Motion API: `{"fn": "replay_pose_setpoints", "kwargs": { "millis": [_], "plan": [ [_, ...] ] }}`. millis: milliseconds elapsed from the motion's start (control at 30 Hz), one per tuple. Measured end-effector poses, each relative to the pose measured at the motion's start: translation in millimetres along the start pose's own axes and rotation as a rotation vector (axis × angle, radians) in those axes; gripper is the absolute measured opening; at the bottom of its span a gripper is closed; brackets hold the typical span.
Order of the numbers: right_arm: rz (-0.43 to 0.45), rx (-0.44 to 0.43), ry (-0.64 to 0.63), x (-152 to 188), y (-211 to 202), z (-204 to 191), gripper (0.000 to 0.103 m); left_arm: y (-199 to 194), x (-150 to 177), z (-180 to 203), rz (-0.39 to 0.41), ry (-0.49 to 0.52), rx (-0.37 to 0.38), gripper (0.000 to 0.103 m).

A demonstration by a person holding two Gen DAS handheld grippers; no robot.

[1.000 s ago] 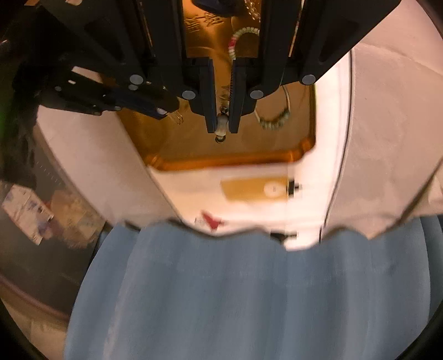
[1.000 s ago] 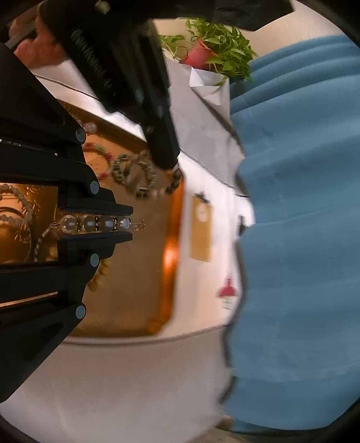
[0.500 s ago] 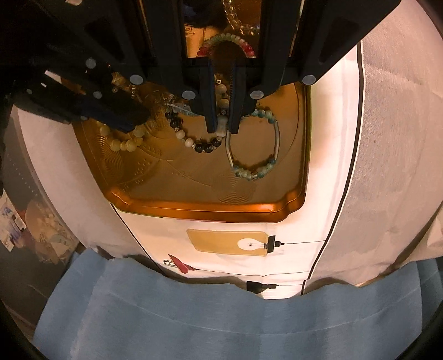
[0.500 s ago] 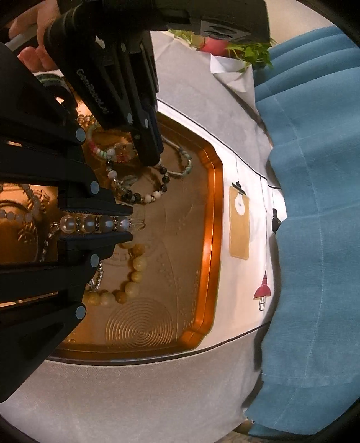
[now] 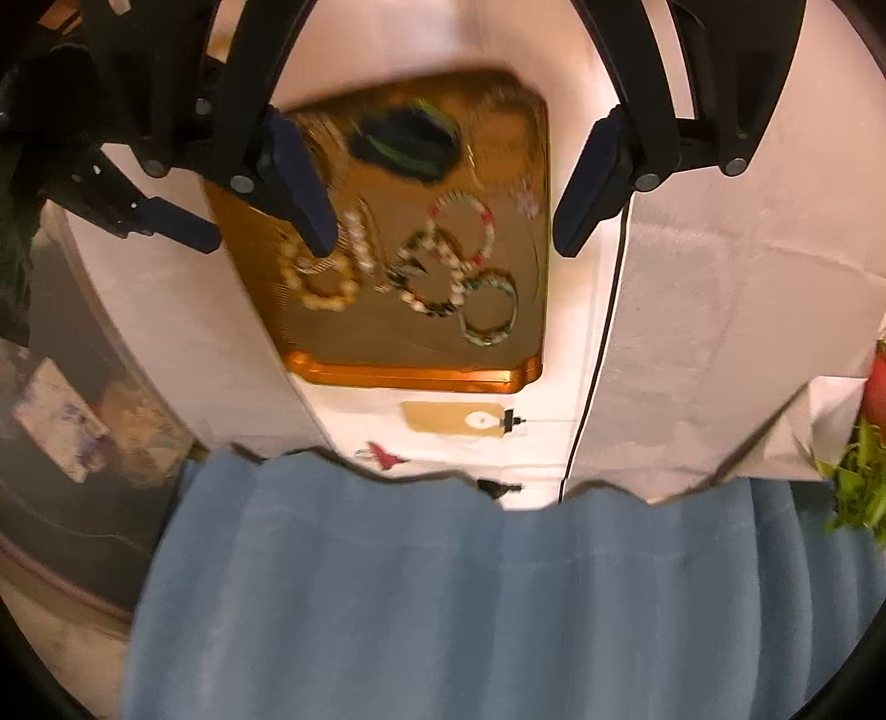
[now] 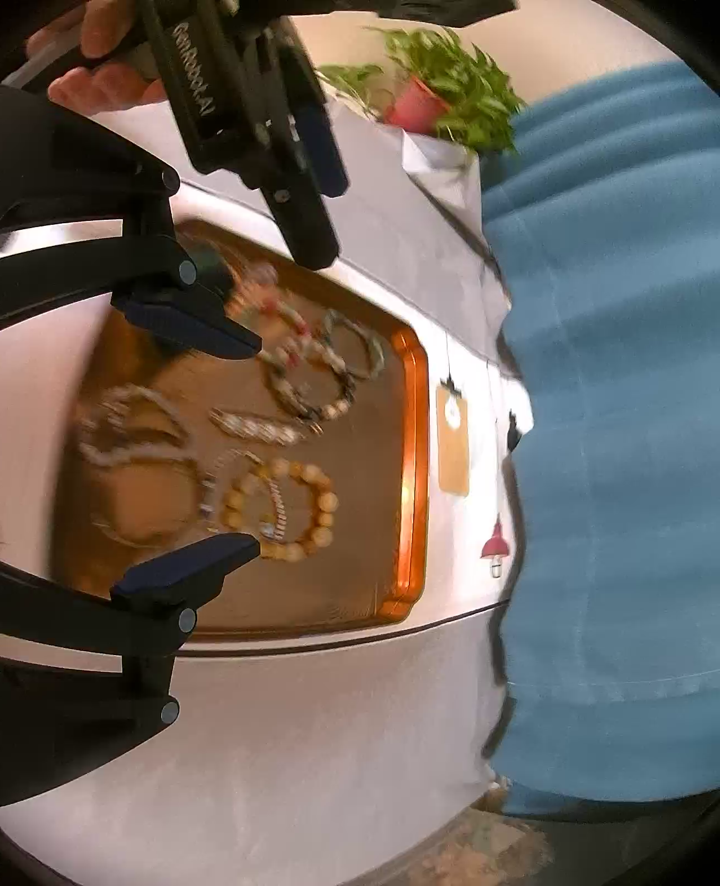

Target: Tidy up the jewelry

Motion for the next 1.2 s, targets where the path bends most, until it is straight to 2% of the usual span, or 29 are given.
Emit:
{"fn": "replay_pose_setpoints", "kwargs": {
  "millis": [167,267,333,433,567,633,700,733,800,900,1000,1100,1200],
  "plan": [
    [0.046,-0.030,0.005,29,-73,-22,0.066,-84,23,27,0.083,0.036,0.022,0.081],
    [0.111,-0.015,-0.012,47,-129,-37,0.067,-150,42,44,0.192,0.067,0.027,0.094],
    [0.146,0.009,-0.010,61,-172,-48,0.075,-192,58,58,0.247,0.101,0.050,0.100],
    [0.170,0.025,-0.005,78,-218,-60,0.088,-237,79,75,0.289,0.147,0.056,0.101],
    [0.247,0.040,-0.024,104,-285,-79,0.094,-286,98,87,0.336,0.140,0.075,0.103],
    [0.262,0.037,-0.014,113,-305,-82,0.096,-303,106,89,0.321,0.103,0.051,0.103],
    [0.262,0.055,0.005,123,-325,-84,0.096,-316,116,88,0.289,0.046,-0.014,0.103],
    [0.252,0.070,0.010,127,-330,-84,0.096,-323,123,87,0.274,0.014,-0.079,0.103],
    [0.233,0.109,0.028,138,-340,-84,0.096,-332,134,89,0.266,0.002,-0.130,0.103],
    [0.242,0.088,0.027,161,-352,-87,0.096,-340,152,96,0.262,0.023,-0.146,0.103],
    [0.253,0.103,0.025,178,-353,-88,0.096,-343,170,101,0.258,0.027,-0.211,0.103],
    [0.231,0.134,0.003,191,-350,-91,0.096,-339,182,105,0.187,0.012,-0.249,0.103],
    [0.177,0.089,0.033,203,-347,-90,0.096,-335,190,102,0.133,0.004,-0.236,0.103]
  ]
}}
Point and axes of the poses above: each gripper's, at about its wrist camera, not at the fingertips, and y roughly the way its jaws point, z to its right, x to its underside, the point moved 6 cm from there along y, roughly the way its jaws point, and after that the axes turned 8 degrees about -z, right-handed, at the moved point
